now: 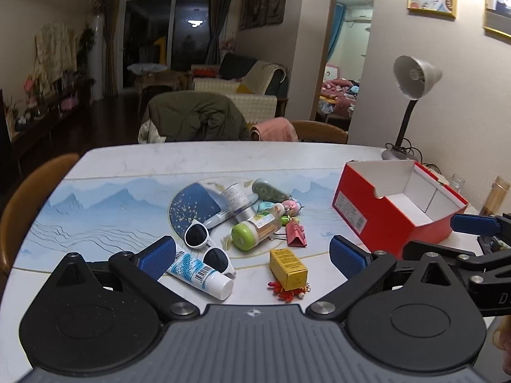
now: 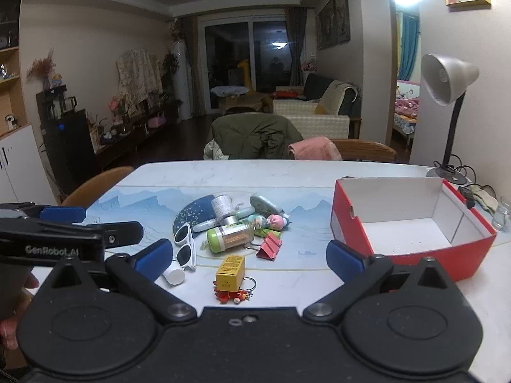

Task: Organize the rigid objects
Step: 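Grasp the white-blue tube with the left tool while the right tool grasps the yellow box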

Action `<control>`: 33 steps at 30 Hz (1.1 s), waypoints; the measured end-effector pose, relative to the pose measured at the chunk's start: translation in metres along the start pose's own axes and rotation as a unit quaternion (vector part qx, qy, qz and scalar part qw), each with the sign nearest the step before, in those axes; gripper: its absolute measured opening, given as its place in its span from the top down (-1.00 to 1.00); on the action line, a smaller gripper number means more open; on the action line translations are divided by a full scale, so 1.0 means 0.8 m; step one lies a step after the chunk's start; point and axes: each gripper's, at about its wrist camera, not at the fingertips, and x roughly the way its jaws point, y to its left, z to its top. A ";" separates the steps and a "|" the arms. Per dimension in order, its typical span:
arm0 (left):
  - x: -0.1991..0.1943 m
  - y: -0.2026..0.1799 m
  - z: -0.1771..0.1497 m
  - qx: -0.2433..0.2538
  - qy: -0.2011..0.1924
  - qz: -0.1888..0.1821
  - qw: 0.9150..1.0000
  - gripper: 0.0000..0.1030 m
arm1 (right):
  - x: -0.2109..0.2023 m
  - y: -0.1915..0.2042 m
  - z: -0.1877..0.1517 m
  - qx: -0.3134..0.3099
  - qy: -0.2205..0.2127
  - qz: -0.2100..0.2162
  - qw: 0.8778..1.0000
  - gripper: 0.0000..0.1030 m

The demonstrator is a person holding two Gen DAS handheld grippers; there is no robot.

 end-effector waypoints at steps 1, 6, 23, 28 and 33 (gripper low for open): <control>0.006 0.002 -0.001 -0.002 0.001 0.006 1.000 -1.00 | 0.005 -0.004 0.001 0.000 0.004 0.001 1.000 -0.99; 0.045 0.014 -0.008 -0.007 0.021 0.034 0.999 -1.00 | 0.039 -0.013 -0.001 0.004 0.031 0.012 0.999 -0.98; 0.169 0.038 -0.043 -0.037 0.096 0.108 0.989 -1.00 | 0.189 -0.009 0.009 -0.003 0.125 0.025 0.992 -0.83; 0.189 0.042 -0.050 -0.043 0.104 0.123 0.986 -0.99 | 0.231 -0.003 0.007 0.012 0.173 0.018 0.985 -0.72; 0.202 0.049 -0.055 -0.063 0.122 0.129 0.982 -0.99 | 0.262 0.003 -0.001 0.032 0.222 0.008 0.975 -0.49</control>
